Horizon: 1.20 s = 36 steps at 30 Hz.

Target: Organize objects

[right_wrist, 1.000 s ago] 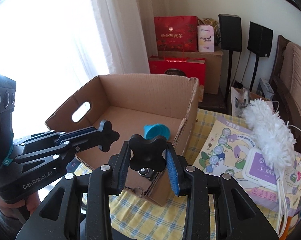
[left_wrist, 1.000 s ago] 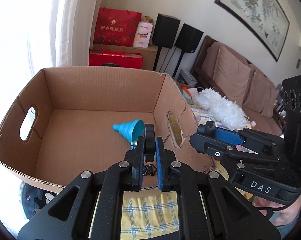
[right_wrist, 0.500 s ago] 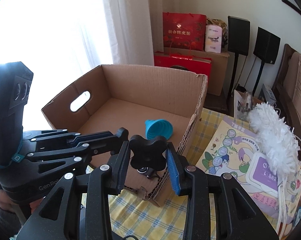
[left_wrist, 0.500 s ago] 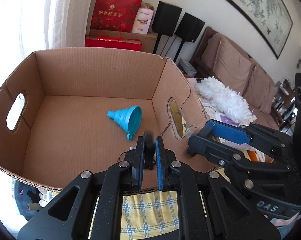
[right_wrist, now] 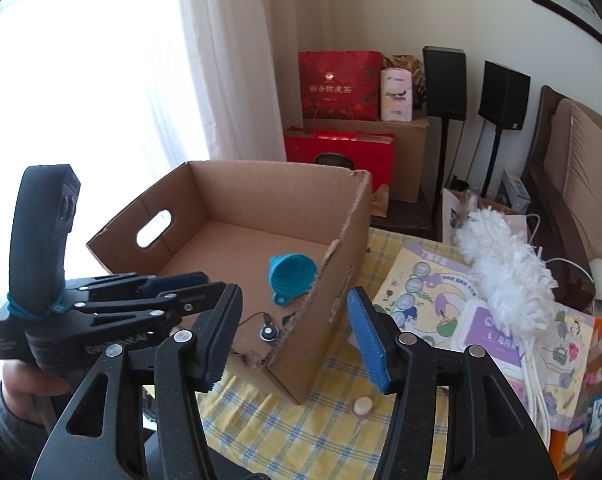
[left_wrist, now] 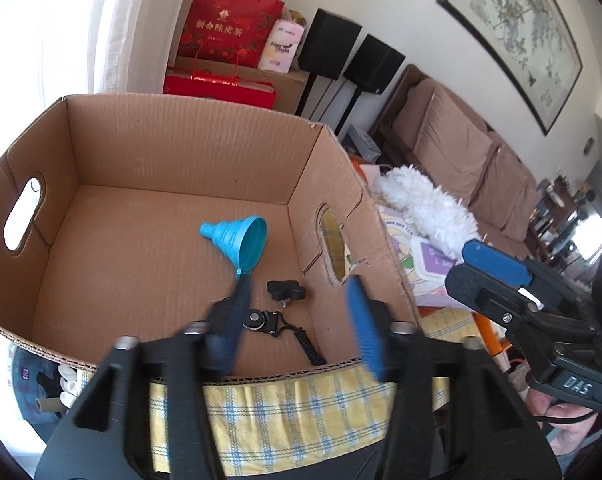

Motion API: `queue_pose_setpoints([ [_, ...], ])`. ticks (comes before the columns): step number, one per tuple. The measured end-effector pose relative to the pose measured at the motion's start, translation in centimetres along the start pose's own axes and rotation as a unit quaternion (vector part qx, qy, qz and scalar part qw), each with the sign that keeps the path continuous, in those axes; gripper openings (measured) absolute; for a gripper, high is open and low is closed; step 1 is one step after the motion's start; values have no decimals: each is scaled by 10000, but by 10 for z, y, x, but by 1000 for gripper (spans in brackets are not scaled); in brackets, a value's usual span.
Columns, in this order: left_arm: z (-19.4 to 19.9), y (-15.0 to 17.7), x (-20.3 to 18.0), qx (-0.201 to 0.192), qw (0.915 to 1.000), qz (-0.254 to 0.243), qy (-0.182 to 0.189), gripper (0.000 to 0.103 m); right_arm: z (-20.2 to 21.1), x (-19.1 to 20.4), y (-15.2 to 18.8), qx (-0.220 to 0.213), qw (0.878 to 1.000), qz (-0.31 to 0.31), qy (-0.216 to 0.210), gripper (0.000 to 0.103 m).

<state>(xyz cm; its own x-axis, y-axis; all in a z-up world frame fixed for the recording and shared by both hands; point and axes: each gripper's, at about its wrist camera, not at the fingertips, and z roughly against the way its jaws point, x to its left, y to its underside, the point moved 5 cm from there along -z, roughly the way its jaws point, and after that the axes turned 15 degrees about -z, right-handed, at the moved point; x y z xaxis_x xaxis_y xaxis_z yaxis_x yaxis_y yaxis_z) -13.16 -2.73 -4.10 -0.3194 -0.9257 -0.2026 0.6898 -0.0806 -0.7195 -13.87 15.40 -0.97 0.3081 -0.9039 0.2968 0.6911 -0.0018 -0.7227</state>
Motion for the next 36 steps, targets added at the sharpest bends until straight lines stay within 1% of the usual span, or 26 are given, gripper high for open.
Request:
queue_pose_setpoints([
  [1, 3, -1, 0, -46, 10000, 22, -18, 67, 2, -3, 0, -15, 10000, -24, 21, 60],
  [3, 8, -2, -2, -140, 9999, 5, -74, 77, 6, -9, 1, -38, 9999, -77, 69, 61],
  [4, 9, -3, -2, -154, 9998, -25, -111, 79, 8, -11, 2, -47, 9999, -101, 95, 63],
  [6, 12, -5, -7, -209, 9995, -145, -183, 86, 11, -19, 3, -53, 9998, -150, 154, 65],
  [9, 18, -6, -15, -299, 9990, -281, -204, 95, 16, -29, 5, -69, 9995, -250, 199, 70],
  [14, 28, -5, -28, -448, 9973, -515, -287, 96, 25, -43, 10, -124, 9989, -367, 279, 79],
  [15, 30, -3, -31, -491, 9967, -571, -301, 96, 28, -47, 12, -135, 9988, -384, 288, 79],
  [19, 35, 5, -40, -530, 9964, -615, -250, 96, 32, -57, 21, -124, 9984, -399, 390, 79],
  [24, 40, 24, -51, -502, 9958, -733, -242, 96, 32, -67, 35, -52, 9978, -423, 512, 79],
  [27, 42, 37, -56, -501, 9957, -758, -158, 96, 30, -70, 44, -1, 9976, -400, 574, 79],
  [28, 42, 41, -56, -501, 9958, -745, -149, 97, 30, -70, 46, 8, 9975, -383, 598, 79],
  [29, 42, 44, -57, -506, 9959, -733, -151, 103, 29, -70, 49, 18, 9974, -364, 619, 79],
  [36, 45, 65, -54, -503, 9969, -593, -150, 103, 17, -76, 73, 128, 9972, -377, 633, 79],
])
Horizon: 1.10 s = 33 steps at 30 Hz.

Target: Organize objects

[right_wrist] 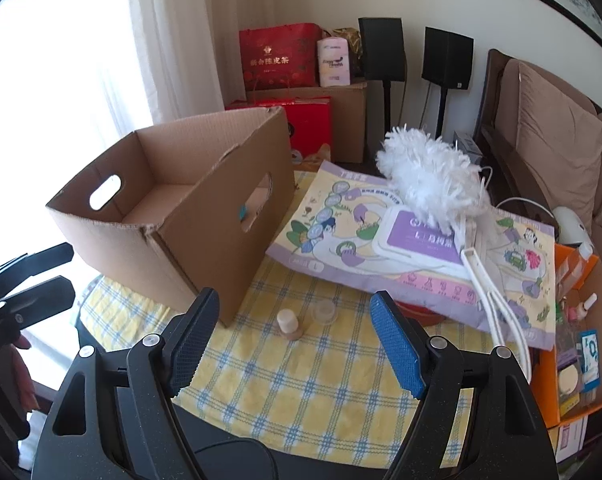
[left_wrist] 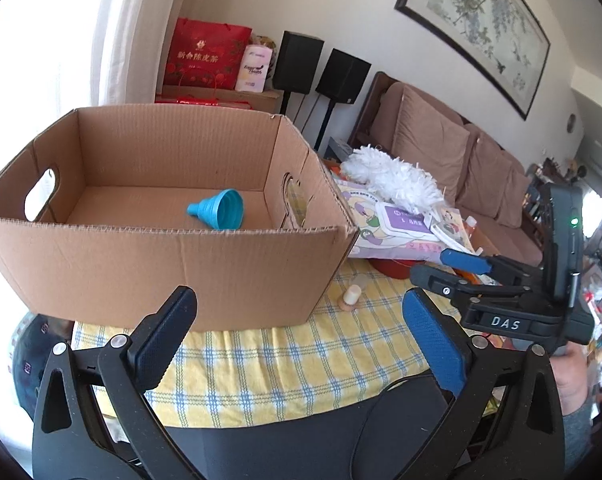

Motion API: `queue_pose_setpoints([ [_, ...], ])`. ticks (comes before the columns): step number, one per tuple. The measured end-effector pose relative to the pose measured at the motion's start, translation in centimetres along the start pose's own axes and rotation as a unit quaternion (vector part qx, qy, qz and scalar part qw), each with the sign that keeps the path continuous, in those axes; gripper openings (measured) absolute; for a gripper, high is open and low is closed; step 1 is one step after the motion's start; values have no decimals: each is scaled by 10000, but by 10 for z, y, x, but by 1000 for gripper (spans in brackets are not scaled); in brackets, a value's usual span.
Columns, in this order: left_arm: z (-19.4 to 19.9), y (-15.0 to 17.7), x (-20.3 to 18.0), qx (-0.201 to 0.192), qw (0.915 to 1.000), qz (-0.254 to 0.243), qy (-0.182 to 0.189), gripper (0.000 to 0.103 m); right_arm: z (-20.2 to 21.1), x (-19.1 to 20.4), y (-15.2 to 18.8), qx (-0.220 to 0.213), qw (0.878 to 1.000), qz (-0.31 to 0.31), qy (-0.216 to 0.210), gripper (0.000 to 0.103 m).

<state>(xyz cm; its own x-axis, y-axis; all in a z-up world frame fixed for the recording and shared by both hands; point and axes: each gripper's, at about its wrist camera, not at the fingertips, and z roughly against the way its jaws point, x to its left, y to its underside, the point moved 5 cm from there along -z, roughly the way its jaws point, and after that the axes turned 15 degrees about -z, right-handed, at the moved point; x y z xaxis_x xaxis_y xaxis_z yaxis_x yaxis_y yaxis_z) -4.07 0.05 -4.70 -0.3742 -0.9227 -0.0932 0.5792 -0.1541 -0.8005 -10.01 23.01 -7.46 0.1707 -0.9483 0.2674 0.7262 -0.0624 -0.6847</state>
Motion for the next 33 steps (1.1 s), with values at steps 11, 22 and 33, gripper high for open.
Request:
queue_pose_setpoints([
  [11, -19, 26, 3, 227, 9996, 14, -155, 103, -43, -4, 31, 345, 9994, -26, 0, 64],
  [22, -33, 39, 7, 344, 9993, 82, -125, 103, -78, -8, 35, 582, 9980, -262, -24, 52],
  [33, -41, 44, 6, 415, 9991, 84, -63, 103, -101, -8, 36, 761, 9968, -236, 35, 41],
])
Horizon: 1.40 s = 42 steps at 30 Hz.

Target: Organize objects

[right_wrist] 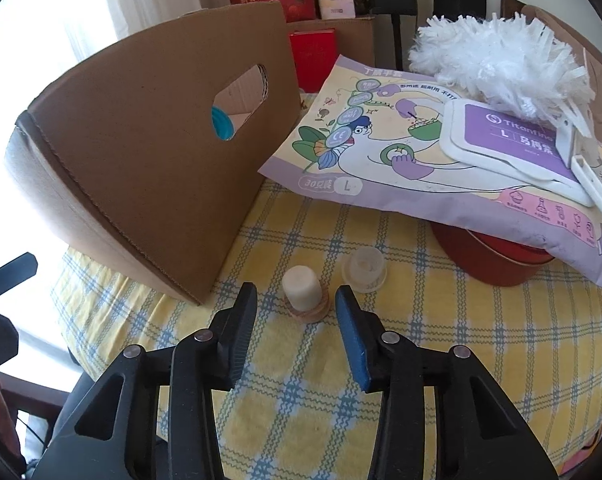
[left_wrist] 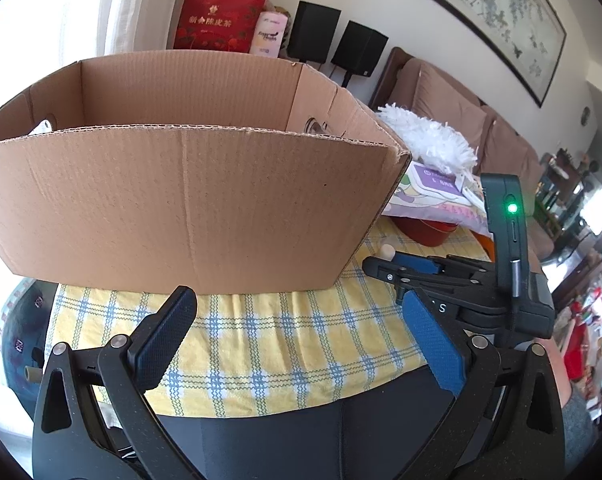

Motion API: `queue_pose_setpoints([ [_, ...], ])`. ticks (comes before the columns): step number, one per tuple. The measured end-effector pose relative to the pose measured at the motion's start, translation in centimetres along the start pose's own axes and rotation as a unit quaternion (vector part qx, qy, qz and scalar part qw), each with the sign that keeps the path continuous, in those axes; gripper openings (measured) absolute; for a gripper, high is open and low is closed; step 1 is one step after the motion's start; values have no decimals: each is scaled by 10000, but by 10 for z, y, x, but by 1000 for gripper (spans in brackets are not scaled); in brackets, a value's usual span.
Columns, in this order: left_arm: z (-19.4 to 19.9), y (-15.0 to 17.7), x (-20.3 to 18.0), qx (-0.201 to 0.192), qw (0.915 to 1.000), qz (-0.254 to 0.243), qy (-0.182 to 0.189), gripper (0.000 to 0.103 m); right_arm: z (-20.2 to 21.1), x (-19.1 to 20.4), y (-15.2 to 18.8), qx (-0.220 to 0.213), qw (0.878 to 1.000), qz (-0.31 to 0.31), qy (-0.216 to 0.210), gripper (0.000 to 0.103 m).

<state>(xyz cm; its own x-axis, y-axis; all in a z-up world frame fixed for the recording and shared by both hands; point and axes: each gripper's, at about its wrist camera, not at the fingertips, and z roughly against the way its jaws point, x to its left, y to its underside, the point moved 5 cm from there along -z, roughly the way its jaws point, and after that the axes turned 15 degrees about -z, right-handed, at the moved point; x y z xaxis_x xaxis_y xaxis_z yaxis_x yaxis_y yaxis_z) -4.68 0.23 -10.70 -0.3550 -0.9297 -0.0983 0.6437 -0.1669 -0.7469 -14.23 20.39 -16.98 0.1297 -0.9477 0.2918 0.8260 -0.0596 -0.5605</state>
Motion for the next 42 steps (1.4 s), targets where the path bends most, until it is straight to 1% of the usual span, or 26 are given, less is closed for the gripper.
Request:
queue_pose_setpoints([
  [6, -2, 1, -5, 14, 10000, -47, 60, 103, -8, -2, 0, 43, 10000, -25, 19, 37],
  [10, -4, 0, -7, 35, 9999, -67, 79, 103, -9, -4, -1, 4, 9999, 11, 112, 24],
  [16, -6, -1, -12, 38, 9999, -99, 122, 103, -1, -7, 2, -16, 9999, -7, 105, 25],
  [22, -6, -3, -30, -29, 9993, -322, 200, 103, 34, -16, 1, -182, 9995, -272, -16, 25],
  [25, -10, -4, -41, -3, 9986, -471, 230, 102, 51, -22, 0, -279, 9991, -318, 1, 25],
  [31, -19, -7, -67, -11, 9964, -735, 413, 101, 88, -33, -5, -507, 9975, -497, 1, 25],
  [32, -21, -7, -72, 8, 9959, -788, 453, 100, 94, -35, -7, -556, 9970, -531, -5, 25],
  [36, -35, -6, -93, 175, 9925, -1026, 643, 87, 112, -45, -6, -657, 9959, -620, 5, 25],
  [39, -46, -9, -105, 260, 9904, -1102, 797, 83, 124, -51, -2, -712, 9952, -675, 36, 25],
  [42, -54, -12, -111, 243, 9899, -1067, 900, 83, 132, -58, 0, -762, 9944, -735, 57, 25],
])
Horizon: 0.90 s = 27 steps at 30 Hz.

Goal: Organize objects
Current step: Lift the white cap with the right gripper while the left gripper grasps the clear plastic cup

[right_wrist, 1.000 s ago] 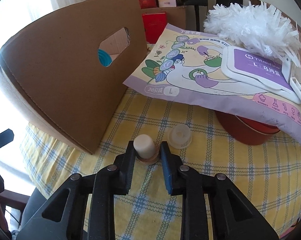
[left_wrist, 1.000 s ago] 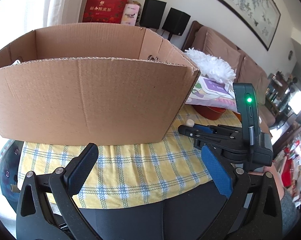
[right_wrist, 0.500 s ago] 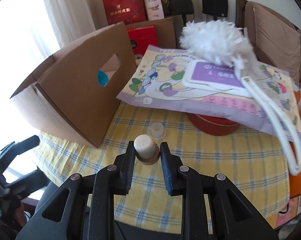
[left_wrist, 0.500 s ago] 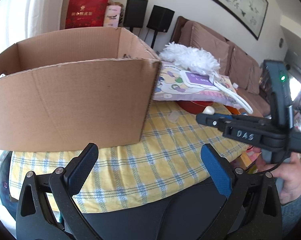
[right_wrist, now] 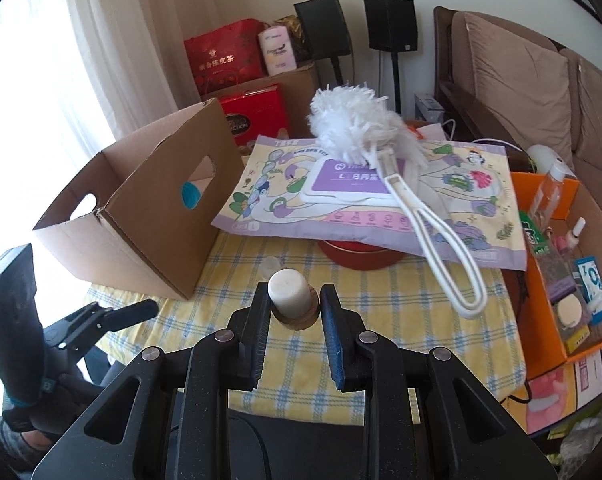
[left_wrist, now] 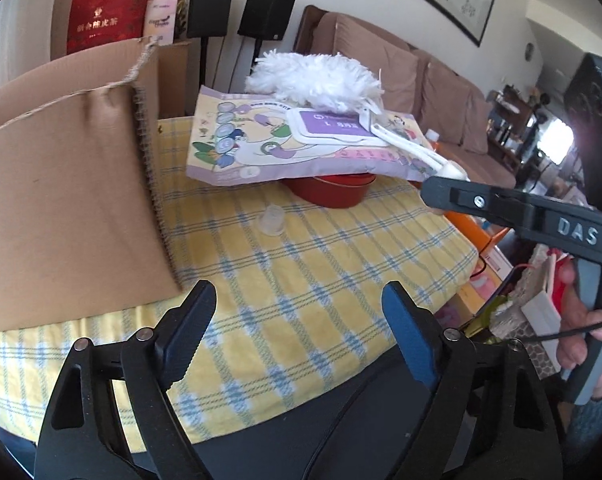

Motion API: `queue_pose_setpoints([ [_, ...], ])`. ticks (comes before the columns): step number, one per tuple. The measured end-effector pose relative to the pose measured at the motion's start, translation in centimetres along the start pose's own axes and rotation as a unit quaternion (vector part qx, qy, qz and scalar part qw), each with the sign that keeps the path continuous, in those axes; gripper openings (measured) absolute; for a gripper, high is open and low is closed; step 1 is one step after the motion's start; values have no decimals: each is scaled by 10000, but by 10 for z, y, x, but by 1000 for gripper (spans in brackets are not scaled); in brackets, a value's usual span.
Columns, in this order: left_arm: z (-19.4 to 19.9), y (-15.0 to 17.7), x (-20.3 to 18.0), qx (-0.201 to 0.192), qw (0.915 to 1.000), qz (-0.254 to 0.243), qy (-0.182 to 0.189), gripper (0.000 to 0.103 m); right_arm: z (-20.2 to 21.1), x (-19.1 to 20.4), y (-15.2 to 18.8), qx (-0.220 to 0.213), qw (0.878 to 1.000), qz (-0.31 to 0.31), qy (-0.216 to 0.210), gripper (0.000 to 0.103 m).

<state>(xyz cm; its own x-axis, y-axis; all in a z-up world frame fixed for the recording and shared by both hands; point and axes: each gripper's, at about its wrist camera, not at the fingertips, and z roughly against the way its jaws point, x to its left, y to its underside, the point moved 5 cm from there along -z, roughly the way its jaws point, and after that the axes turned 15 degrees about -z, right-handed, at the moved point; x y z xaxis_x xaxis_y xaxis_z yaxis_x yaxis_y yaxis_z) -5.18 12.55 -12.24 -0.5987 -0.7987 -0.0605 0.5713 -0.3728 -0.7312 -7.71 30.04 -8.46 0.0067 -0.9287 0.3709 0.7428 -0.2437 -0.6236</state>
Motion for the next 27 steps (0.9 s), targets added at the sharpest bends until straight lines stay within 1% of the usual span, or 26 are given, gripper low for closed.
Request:
queue_pose_setpoints([
  [2, -8, -5, -3, 19, 10000, -44, 28, 83, 5, -5, 0, -22, 10000, -39, 25, 25],
  [7, -27, -14, -9, 48, 9997, -202, -136, 83, 16, -15, 0, -77, 9999, -110, 60, 25],
  [10, -37, -18, -4, 42, 9999, -20, -152, 83, 19, -19, 0, -100, 9998, -127, 96, 25],
  [16, -58, -28, 7, 94, 9990, 278, -329, 81, 20, -26, 1, -107, 9996, -197, 157, 25],
  [17, -60, -29, 8, 101, 9987, 292, -400, 79, 20, -27, 1, -104, 9996, -210, 150, 25],
  [19, -66, -31, 7, 138, 9983, 284, -485, 70, 19, -28, 2, -95, 9996, -226, 139, 25],
  [20, -69, -31, 8, 167, 9981, 277, -517, 63, 19, -28, 2, -95, 9996, -233, 136, 25],
  [21, -72, -31, 8, 215, 9974, 273, -634, 56, 18, -29, 3, -88, 9996, -239, 126, 25],
  [23, -75, -28, 8, 246, 9965, 330, -731, 54, 16, -29, 3, -69, 9996, -248, 123, 25],
  [25, -78, -25, 8, 247, 9962, 396, -736, 54, 16, -31, 4, -58, 9996, -260, 109, 25],
  [27, -82, -23, 7, 279, 9955, 372, -821, 54, 14, -32, 5, -35, 9996, -271, 101, 25],
])
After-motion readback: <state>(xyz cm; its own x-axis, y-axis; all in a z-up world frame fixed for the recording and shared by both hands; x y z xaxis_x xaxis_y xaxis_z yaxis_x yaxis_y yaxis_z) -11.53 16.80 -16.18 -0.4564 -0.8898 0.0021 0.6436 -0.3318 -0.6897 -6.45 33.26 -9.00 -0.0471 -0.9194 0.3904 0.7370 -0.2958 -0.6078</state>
